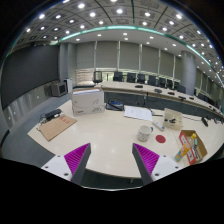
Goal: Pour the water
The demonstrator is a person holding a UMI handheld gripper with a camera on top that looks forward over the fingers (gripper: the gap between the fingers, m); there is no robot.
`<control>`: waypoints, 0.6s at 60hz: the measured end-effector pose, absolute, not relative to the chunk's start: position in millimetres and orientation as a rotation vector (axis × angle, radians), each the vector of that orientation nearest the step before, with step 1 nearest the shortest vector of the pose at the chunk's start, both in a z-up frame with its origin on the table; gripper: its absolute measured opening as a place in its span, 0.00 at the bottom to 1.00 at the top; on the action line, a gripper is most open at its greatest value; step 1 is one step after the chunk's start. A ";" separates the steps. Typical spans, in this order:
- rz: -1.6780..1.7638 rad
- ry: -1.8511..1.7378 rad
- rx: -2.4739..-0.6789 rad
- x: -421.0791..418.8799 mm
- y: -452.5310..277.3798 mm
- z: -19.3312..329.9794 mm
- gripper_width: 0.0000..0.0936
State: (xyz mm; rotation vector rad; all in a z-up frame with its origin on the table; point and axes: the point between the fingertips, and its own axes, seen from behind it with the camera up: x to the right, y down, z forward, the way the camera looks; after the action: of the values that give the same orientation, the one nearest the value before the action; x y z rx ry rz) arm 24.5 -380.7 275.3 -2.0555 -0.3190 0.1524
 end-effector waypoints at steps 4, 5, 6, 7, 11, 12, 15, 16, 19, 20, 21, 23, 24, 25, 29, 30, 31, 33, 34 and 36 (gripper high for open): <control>0.140 -0.280 -2.057 60.6 -385.4 265.3 0.92; 0.136 -0.270 -2.059 66.9 -386.0 263.0 0.92; 0.133 -0.262 -2.061 73.1 -386.4 261.2 0.92; 0.130 -0.255 -2.062 80.8 -387.0 259.7 0.92; 0.104 -0.221 -2.060 113.8 -378.8 250.4 0.92; 0.094 -0.212 -2.061 123.5 -378.0 247.1 0.92; 0.065 -0.188 -2.067 152.1 -375.1 235.5 0.92; 0.056 -0.179 -2.068 161.6 -374.4 231.6 0.92; 0.024 -0.150 -2.077 191.9 -371.6 217.5 0.92; 0.013 -0.139 -2.081 202.5 -370.8 212.5 0.92; 0.002 -0.127 -2.085 207.1 -368.9 209.7 0.92; -0.007 -0.104 -2.079 232.7 -366.9 199.1 0.92; -0.011 -0.093 -2.075 236.3 -364.4 197.4 0.92; -0.015 -0.081 -2.072 245.9 -362.6 192.9 0.92; -0.045 -0.036 -2.073 294.5 -355.1 168.9 0.92; -0.055 -0.027 -2.072 299.5 -351.9 166.2 0.92; -0.064 -0.021 -2.069 309.8 -348.7 161.4 0.92; -0.086 -0.011 -2.065 330.5 -342.4 151.0 0.92; -0.096 -0.008 -2.064 340.3 -339.2 145.6 0.92; -0.115 -0.002 -2.060 358.7 -332.2 136.0 0.92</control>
State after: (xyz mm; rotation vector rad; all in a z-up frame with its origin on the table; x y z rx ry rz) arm 358.7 -332.2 136.0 -2.0596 -0.0017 -0.1146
